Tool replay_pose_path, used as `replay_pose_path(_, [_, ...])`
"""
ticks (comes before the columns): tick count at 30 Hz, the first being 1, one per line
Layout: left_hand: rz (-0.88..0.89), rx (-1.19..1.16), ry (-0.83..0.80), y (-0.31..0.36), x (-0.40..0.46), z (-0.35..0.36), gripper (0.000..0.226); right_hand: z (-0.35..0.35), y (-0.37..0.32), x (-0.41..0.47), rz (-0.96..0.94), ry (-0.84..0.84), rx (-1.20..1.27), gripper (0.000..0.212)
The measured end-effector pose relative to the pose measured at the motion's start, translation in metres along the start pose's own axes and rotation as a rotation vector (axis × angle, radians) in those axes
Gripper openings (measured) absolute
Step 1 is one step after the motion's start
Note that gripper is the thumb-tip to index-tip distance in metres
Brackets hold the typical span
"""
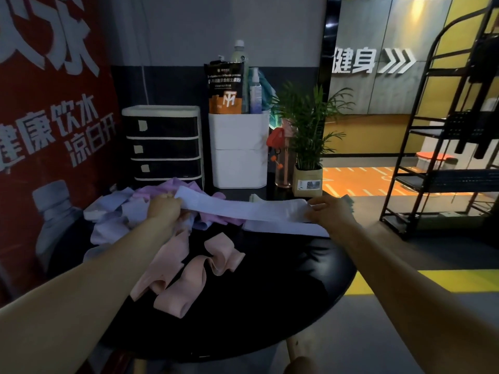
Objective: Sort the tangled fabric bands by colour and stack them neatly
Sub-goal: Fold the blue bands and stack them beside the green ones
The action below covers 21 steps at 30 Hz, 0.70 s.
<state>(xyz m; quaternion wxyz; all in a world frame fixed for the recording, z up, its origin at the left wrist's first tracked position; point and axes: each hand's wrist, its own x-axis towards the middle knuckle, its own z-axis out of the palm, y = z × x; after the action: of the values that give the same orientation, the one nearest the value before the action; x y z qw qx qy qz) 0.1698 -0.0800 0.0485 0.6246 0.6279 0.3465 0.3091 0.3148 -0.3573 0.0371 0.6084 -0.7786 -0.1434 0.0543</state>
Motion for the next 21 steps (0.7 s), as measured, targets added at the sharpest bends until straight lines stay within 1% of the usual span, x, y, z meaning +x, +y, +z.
replay_pose_path(2, [0.008, -0.014, -0.023, -0.005, 0.005, 0.013, 0.025, -0.008, 0.008, 0.006, 0.015, 0.004, 0.069, 0.031])
replay_pose_path(4, [0.013, 0.051, -0.042, -0.007, 0.004, 0.029, 0.016, -0.019, 0.017, 0.012, 0.027, 0.040, 0.111, 0.030])
replay_pose_path(5, [0.014, 0.083, -0.058, -0.008, 0.003, 0.036, 0.015, -0.024, 0.022, 0.015, 0.038, 0.064, 0.148, 0.027])
replay_pose_path(8, [0.016, 0.134, -0.096, -0.014, 0.004, 0.062, 0.024, -0.037, 0.036, 0.025, 0.086, 0.144, 0.270, 0.022])
replay_pose_path(10, [0.015, 0.140, -0.119, -0.019, 0.007, 0.079, 0.020, -0.046, 0.046, 0.032, 0.103, 0.194, 0.294, 0.021])
replay_pose_path(12, [0.038, 0.213, -0.112, -0.025, 0.013, 0.097, 0.011, -0.055, 0.055, 0.040, 0.085, 0.247, 0.214, 0.020])
replay_pose_path(15, [0.129, 0.421, -0.065, -0.033, 0.015, 0.117, 0.016, -0.066, 0.067, 0.049, 0.055, 0.339, -0.013, 0.016])
replay_pose_path(17, [0.194, 0.531, -0.066, -0.039, 0.015, 0.129, 0.018, -0.071, 0.074, 0.055, 0.038, 0.391, -0.098, 0.018])
replay_pose_path(21, [0.275, 0.661, -0.070, -0.053, 0.018, 0.141, 0.019, -0.073, 0.087, 0.063, 0.027, 0.405, -0.273, 0.022])
